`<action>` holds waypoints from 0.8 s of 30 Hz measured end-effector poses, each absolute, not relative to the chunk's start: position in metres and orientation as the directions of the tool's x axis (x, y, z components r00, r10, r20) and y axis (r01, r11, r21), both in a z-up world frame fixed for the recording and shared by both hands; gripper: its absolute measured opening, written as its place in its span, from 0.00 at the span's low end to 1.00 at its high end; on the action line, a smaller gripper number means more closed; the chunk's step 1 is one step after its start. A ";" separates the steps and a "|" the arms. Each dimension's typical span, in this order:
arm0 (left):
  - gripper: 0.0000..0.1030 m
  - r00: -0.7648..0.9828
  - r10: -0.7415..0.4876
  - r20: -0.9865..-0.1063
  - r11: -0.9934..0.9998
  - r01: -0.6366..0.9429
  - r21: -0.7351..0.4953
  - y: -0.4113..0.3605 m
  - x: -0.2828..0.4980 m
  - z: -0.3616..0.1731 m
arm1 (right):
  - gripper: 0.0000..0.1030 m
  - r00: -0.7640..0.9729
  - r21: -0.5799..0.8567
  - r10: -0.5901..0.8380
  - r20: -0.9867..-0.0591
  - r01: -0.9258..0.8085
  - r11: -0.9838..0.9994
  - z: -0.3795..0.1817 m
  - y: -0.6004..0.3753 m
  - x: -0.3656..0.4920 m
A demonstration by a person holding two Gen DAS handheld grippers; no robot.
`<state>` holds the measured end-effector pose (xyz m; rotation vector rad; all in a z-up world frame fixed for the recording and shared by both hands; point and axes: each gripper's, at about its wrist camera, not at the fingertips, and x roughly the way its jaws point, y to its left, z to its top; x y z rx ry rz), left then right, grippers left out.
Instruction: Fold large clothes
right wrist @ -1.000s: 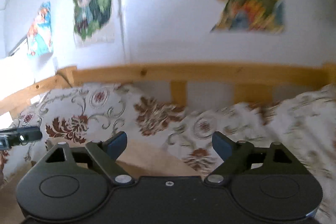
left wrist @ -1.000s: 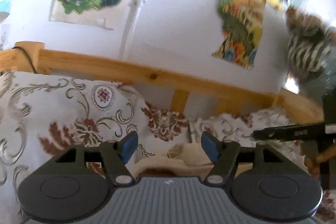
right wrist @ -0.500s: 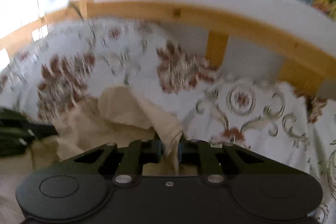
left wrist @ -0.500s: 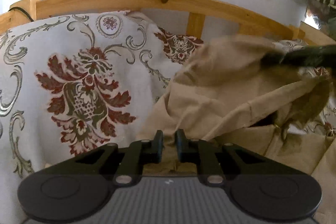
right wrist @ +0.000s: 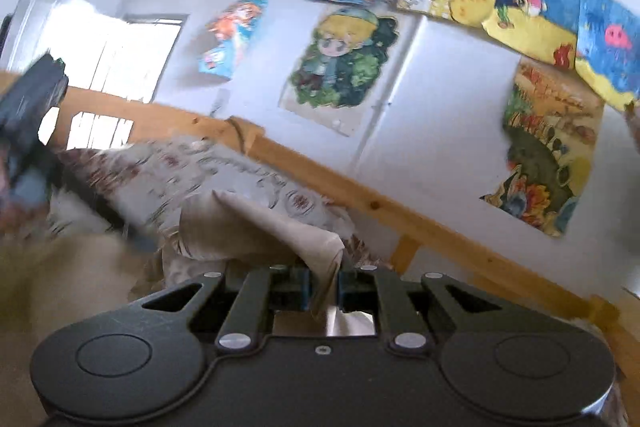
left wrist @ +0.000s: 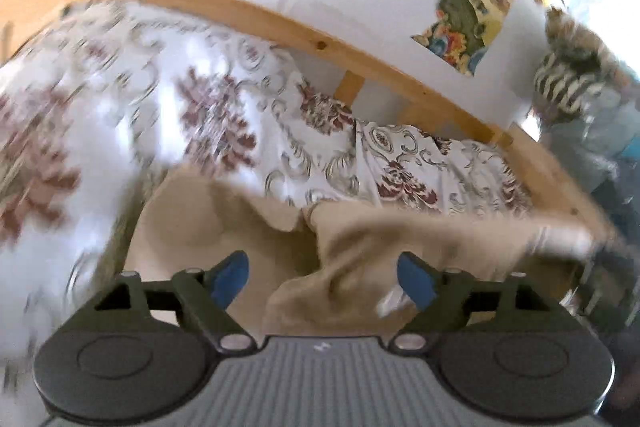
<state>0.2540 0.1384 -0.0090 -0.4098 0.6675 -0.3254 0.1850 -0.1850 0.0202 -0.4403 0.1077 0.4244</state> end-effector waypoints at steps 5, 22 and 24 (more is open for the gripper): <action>0.85 0.678 -0.460 -0.574 0.820 0.076 -0.567 0.150 0.232 -0.026 | 0.14 0.919 -0.414 0.282 -0.277 -0.379 0.828 -0.030 -0.171 0.118; 0.62 0.438 -0.613 -0.657 0.741 0.031 -0.671 0.096 0.310 -0.067 | 0.63 0.862 -0.049 0.239 -0.447 -0.291 0.955 -0.050 -0.196 0.095; 0.68 0.448 -0.619 -0.645 0.727 0.016 -0.687 0.103 0.301 -0.068 | 0.70 0.865 0.094 0.267 -0.424 -0.251 0.963 -0.046 -0.215 0.094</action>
